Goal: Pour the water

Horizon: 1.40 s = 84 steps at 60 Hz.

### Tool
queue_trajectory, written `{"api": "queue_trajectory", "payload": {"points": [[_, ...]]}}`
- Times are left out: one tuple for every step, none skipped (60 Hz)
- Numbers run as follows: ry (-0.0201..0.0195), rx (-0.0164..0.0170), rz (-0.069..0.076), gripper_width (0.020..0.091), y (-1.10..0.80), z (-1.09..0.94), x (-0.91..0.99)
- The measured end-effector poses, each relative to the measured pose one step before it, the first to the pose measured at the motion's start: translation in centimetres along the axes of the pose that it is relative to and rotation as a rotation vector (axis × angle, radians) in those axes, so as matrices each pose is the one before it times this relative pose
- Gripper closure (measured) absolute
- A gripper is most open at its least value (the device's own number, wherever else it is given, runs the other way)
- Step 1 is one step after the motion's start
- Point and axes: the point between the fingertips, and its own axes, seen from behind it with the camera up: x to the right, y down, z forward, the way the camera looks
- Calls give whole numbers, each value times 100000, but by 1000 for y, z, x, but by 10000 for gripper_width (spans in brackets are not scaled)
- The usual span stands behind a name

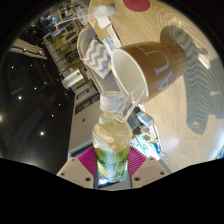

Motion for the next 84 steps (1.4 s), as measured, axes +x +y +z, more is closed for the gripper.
{"api": "queue_trajectory", "payload": {"points": [[22,-15,-143,732,-3,22,-36],[59,-50,-206,734,-1,-6,-58],[173,-78,-379,734,15,-18,-46],[291,-184,-577,735,27,-15,-49],[445,-233,-742,734,34,-20,-44],[505,-221,-893,733,49,-25,-44],[449,-144,-1141,732,46,-61,-100],[369,-132,-1473,732,44,-38,-132],[349,-145,-1687,732,70,-78,-203],[296,-206,-1949,735,108,-92,-224],[224,-245,-2248,735,114,-78,-285],[59,-193,-2431,734,199,-397,-397],[620,134,-3157,733,181,-85,-337],[425,157,-3443,735,-17,-168,-373],[534,252,-3768,734,-57,-167,-393],[514,267,-4156,732,-108,-188,-445],[569,279,-4506,735,-143,-205,-444],[632,424,-4849,735,-228,-233,-446],[-307,343,-4532,734,-519,-694,-469],[1232,884,-5483,735,-242,-10,-600],[619,807,-5359,734,-470,-243,-512],[536,890,-5461,735,-555,-299,-562],[509,956,-5587,735,-621,-308,-528],[697,1153,-5675,735,-748,-322,-453],[827,1426,-5791,734,-840,-351,-410],[292,1649,-5702,734,-1140,-569,-100],[951,1738,-6117,733,-996,-363,-259],[577,1820,-5800,733,-1200,-767,-109],[1832,1627,-6403,733,-806,184,-103],[1182,1713,-6088,733,-1026,-268,26],[1187,1636,-5832,732,-1041,-280,165],[1259,1629,-5598,730,-967,-243,295],[1291,1651,-5392,729,-956,-261,365],[1341,1504,-5233,729,-852,-191,501],[1214,1358,-5043,729,-976,-565,814],[1726,917,-4956,730,-684,-25,721],[1968,740,-4912,730,-429,46,784],[2129,676,-4734,729,-424,2,940],[2235,638,-4720,728,-322,30,1003],[2268,417,-4644,730,-157,9,1050],[1871,276,-4344,729,-54,-398,1319],[2021,135,-4159,730,367,443,1295],[1931,-307,-4233,730,255,80,1082],[1825,-91,-4153,730,262,144,1061],[1819,34,-3897,729,348,152,1038],[1577,-48,-3474,729,613,-12,888],[1130,-570,-3414,730,637,-83,712],[645,-1404,-3041,730,227,200,868],[467,-1463,-2797,730,778,298,592],[509,-1547,-2329,730,789,305,576],[603,-1398,-1807,730,748,257,559],[550,-1197,-1445,726,717,273,526],[423,-866,-1298,725,1240,288,223],[-222,-795,-1227,724,1039,273,592],[-185,-1077,-911,724,430,-79,238],[-385,-1077,-667,725,663,182,189],[-332,-1037,-572,725,655,188,191],[-108,-974,-542,725,668,236,254],[61,-1017,-504,726,682,226,262],[-23,-915,-591,725,1137,806,14],[-69,-965,-778,725,648,-269,392],[-113,-955,-830,725,662,192,112],[-88,-850,-686,725,641,144,112],[-54,-740,-478,724,575,174,96],[-121,-630,-411,725,562,151,81],[-169,-595,-296,725,627,646,-37],[-94,-597,-181,725,557,207,17],[-161,-510,-63,726,611,40,-10],[-163,-388,-30,726,467,174,-33],[-141,-159,-25,725,392,187,-11],[-78,-92,75,720,366,191,5],[-43,-255,217,720,418,184,26],[-180,-512,380,720,295,452,129],[-90,-422,490,720,412,187,-71],[-141,-410,227,720,420,16,-17],[-146,-290,387,721,342,194,-70],[-75,-209,302,721,356,150,-60],[-19,-194,79,720,355,163,-55],[23,-431,-219,703,416,134,-69],[209,2061,-126,705,-177,-181,124],[-421,1037,49,703,-384,426,-47],[328,-137,-102,699,116,-189,82],[399,598,-75,689,-52,-95,32],[-43,185,302,682,12,-78,-68]]}}
